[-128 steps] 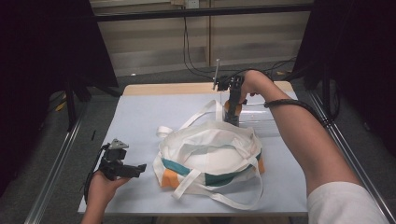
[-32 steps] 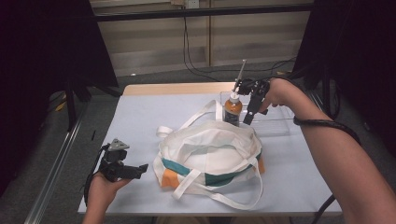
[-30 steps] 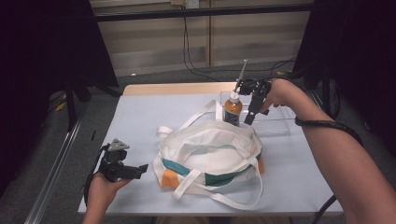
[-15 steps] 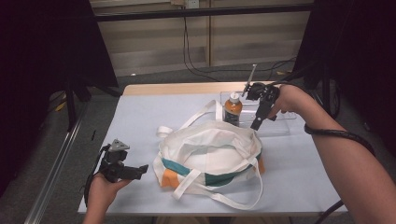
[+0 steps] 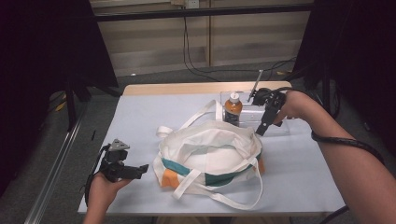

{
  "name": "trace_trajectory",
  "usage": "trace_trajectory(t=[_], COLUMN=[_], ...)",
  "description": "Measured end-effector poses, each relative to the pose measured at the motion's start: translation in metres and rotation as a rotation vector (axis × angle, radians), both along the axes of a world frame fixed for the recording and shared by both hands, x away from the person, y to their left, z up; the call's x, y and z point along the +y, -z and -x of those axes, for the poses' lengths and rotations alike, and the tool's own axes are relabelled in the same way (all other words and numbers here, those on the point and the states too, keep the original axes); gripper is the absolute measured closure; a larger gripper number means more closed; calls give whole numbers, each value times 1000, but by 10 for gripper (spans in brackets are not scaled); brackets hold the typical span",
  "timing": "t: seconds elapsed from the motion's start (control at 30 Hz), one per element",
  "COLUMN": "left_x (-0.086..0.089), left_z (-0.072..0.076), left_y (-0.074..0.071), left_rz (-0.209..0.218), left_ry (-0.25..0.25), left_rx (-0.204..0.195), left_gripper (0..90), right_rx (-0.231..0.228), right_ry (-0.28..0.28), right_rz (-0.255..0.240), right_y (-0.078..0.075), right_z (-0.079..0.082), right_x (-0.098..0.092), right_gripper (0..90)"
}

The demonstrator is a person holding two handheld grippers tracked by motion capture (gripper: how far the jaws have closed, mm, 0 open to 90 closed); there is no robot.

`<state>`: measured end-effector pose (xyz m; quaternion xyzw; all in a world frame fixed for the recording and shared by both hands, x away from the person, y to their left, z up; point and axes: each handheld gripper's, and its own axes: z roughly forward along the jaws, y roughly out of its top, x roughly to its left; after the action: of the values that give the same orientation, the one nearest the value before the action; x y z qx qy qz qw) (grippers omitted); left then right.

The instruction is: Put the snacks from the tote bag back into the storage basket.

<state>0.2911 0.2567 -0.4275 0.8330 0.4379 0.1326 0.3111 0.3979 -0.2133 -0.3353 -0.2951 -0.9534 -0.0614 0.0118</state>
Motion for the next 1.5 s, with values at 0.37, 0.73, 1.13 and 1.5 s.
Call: trace_trajectory(t=[0.37, 0.73, 1.13, 1.5], left_x=[-1, 1, 4, 0], left_z=[-1, -4, -6, -6], left_y=[1, 2, 2, 2], left_rz=[6, 0, 15, 7], left_ry=[-2, -10, -24, -16], left_rx=[2, 2, 12, 7], left_gripper=[50, 50, 50, 50], right_rx=[6, 13, 21, 5], right_ry=[6, 16, 26, 33], right_rz=[5, 0, -22, -43], right_y=[6, 13, 24, 42], right_z=[11, 22, 35, 52], right_x=[-8, -16, -23, -32], right_gripper=[141, 141, 129, 124])
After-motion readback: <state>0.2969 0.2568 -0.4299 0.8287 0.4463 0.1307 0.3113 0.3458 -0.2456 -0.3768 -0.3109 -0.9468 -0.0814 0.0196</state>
